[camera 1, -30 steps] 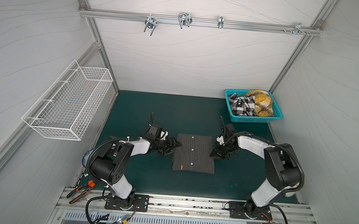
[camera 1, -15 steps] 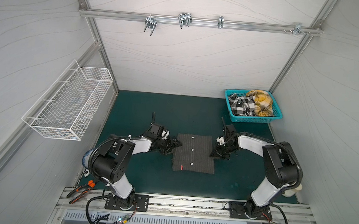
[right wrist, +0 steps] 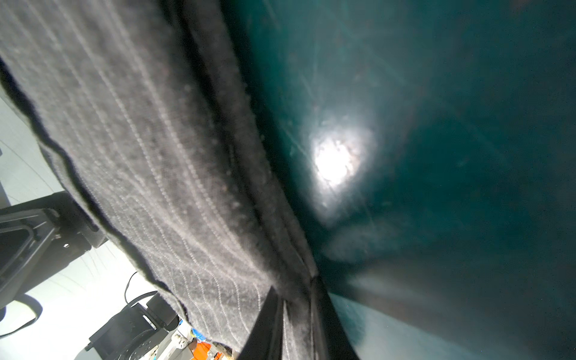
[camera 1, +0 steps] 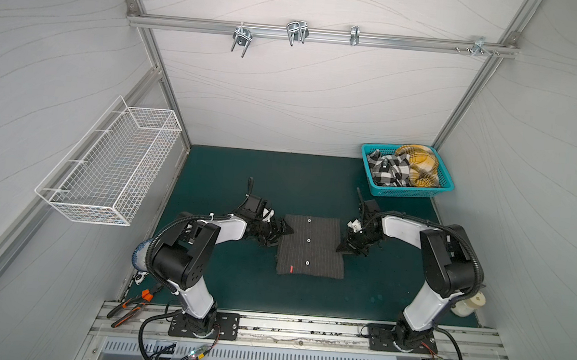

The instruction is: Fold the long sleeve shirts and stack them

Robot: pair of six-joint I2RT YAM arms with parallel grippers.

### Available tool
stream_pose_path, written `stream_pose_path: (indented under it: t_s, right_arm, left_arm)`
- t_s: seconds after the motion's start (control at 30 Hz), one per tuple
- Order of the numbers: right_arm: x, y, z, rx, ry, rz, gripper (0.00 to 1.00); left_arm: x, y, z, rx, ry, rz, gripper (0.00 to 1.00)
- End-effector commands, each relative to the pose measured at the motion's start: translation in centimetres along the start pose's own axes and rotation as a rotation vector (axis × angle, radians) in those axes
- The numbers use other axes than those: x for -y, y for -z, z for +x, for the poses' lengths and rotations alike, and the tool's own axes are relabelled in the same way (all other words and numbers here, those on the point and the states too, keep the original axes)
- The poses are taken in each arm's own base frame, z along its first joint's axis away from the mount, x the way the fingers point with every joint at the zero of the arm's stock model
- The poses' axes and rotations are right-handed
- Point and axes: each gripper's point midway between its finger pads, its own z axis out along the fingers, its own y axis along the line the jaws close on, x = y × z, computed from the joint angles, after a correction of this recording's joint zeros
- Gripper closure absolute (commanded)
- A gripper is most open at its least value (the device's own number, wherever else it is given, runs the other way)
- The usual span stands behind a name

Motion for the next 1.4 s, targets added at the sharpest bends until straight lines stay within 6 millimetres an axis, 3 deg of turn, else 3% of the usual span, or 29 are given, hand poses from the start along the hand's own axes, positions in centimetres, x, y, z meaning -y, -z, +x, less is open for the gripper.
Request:
stream_pose_path:
  t_s: [0.0,0.27,0.57,0.93,1.13,1.27,1.37]
  right_arm:
    - [2.0,-1.5,0.2,-0.032,-0.041,0.068,0.82]
    - [2.0,-1.7,0.3,-0.042,-0.044,0.068,0.83]
    - [2.0,-1.8,0.3,-0.046,-0.046,0.069,0.83]
    - [2.1,-1.8,0.3,-0.046,-0.047,0.073,0.84]
    - [1.1,-0.1,0.3,0.018,-0.004,0.047,0.86]
    - [0.7,1.3,1.0,0.057,0.017,0.027,0.73]
    - [0.5,2.2,2.1,0.067,0.022,0.004,0.69]
  left_arm:
    - [-7.0,-2.5,2.7,-0.077,0.140,-0.204,0.27]
    - [-6.2,-3.9,2.8,-0.102,0.148,-0.131,0.34]
    - [-3.8,-4.2,2.6,-0.110,0.129,0.004,0.51]
    - [-2.9,-4.1,2.5,-0.112,0.129,0.030,0.73]
    - [-2.8,-4.1,2.3,-0.107,0.119,0.030,0.82]
    - [-2.6,-4.1,2.2,-0.107,0.108,0.031,0.86]
    - [-2.2,-3.8,2.2,-0.102,0.100,0.038,0.88]
